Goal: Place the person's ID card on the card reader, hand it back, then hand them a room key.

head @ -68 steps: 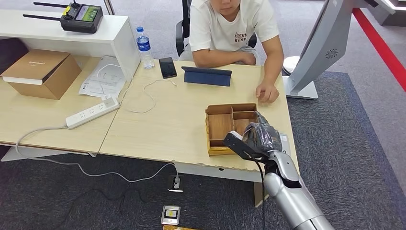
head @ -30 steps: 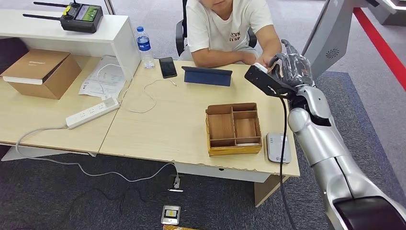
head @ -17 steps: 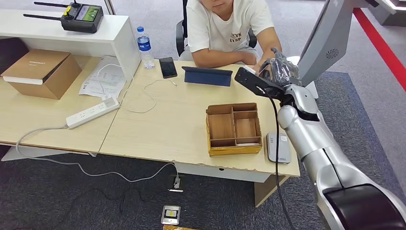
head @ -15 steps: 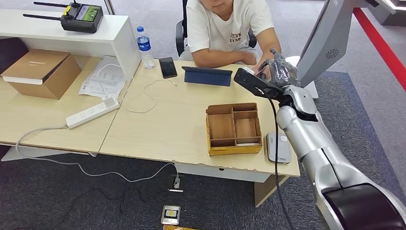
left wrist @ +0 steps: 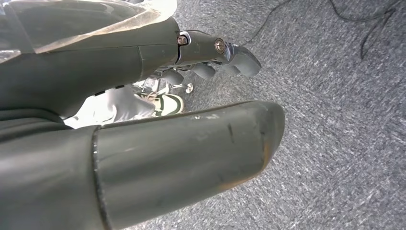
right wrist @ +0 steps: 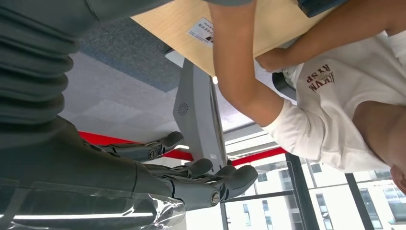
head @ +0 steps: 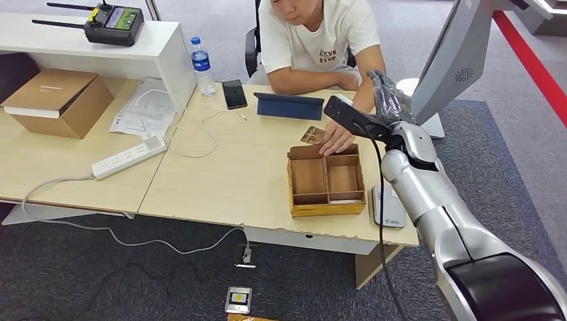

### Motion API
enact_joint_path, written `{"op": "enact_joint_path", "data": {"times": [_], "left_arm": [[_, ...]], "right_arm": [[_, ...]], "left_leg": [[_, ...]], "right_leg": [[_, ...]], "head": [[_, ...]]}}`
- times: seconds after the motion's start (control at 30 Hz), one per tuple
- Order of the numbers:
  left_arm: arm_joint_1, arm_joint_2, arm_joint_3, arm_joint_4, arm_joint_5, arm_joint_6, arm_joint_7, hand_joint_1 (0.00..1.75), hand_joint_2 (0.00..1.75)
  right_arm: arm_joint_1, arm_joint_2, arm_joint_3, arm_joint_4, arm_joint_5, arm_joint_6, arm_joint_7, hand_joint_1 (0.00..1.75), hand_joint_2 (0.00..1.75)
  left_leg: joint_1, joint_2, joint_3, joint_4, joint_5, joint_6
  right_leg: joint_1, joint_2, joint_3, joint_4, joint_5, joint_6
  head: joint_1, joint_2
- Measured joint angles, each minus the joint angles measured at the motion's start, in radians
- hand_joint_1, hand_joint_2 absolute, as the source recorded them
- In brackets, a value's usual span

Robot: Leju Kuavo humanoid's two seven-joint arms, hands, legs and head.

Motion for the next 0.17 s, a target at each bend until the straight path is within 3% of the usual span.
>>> {"op": "enact_joint_path", "data": {"times": [0.17], "left_arm": [[0.0,0.0,0.0,0.0,0.01,0.0,0.009,0.0,0.0]], "right_arm": [[-0.013,0.005,-0.008,0.004,-0.053,-0.049,-0.046,0.0,0.0]], "left_leg": [[0.0,0.0,0.0,0.0,0.0,0.0]], "right_leg": [[0.0,0.0,0.0,0.0,0.0,0.0]], "head": [[0.0,0.0]]}}
